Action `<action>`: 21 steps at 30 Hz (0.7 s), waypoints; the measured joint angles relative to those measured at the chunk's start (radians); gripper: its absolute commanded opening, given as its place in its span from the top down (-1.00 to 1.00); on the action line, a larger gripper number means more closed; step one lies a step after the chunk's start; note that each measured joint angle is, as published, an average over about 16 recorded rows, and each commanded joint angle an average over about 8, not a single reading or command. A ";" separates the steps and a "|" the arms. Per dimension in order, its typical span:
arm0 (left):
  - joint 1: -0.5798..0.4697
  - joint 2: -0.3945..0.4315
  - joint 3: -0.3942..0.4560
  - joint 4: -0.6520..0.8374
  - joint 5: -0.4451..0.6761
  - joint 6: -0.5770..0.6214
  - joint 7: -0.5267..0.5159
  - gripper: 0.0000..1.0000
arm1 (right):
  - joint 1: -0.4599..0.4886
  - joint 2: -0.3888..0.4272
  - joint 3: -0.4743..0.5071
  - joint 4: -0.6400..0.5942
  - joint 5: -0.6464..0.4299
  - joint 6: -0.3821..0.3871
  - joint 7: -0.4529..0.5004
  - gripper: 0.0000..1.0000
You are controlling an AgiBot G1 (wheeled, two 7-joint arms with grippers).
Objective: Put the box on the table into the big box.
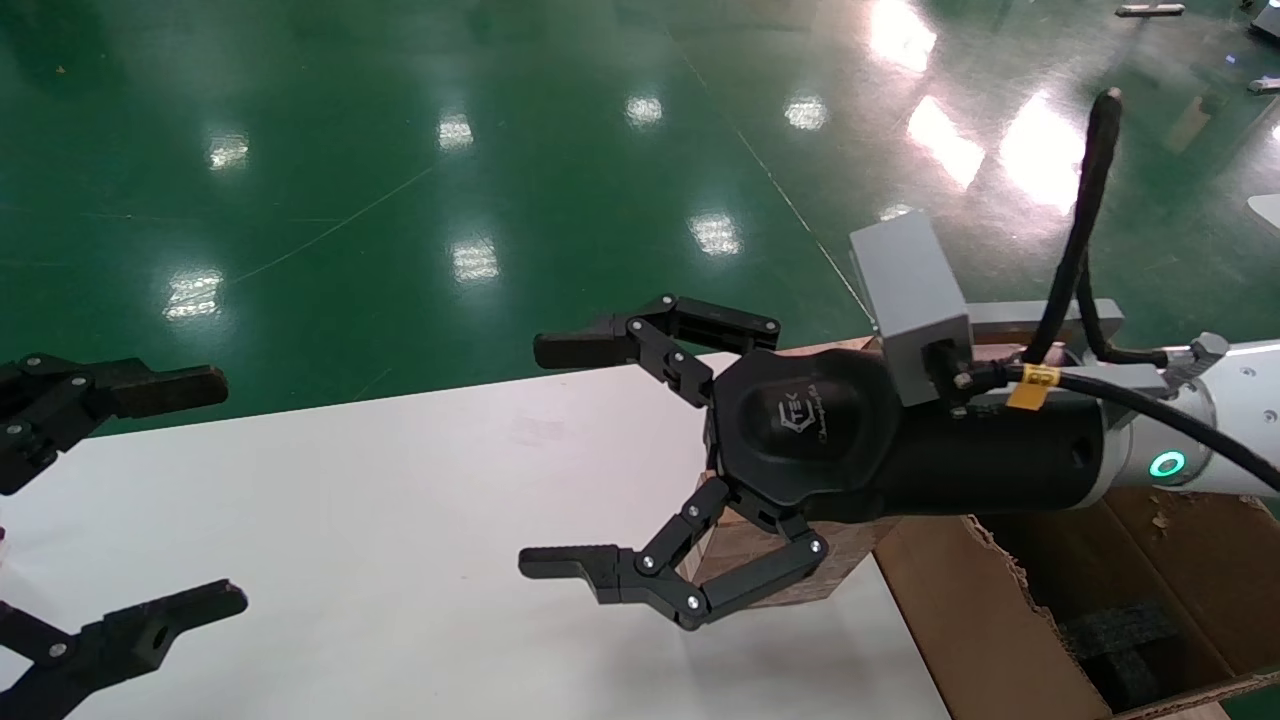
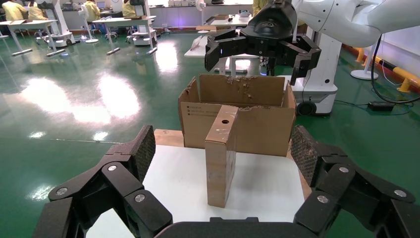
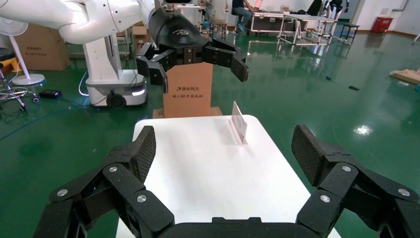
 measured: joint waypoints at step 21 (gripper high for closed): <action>0.000 0.000 0.000 0.000 0.000 0.000 0.000 1.00 | 0.001 0.013 -0.007 -0.020 -0.038 0.000 -0.017 -1.00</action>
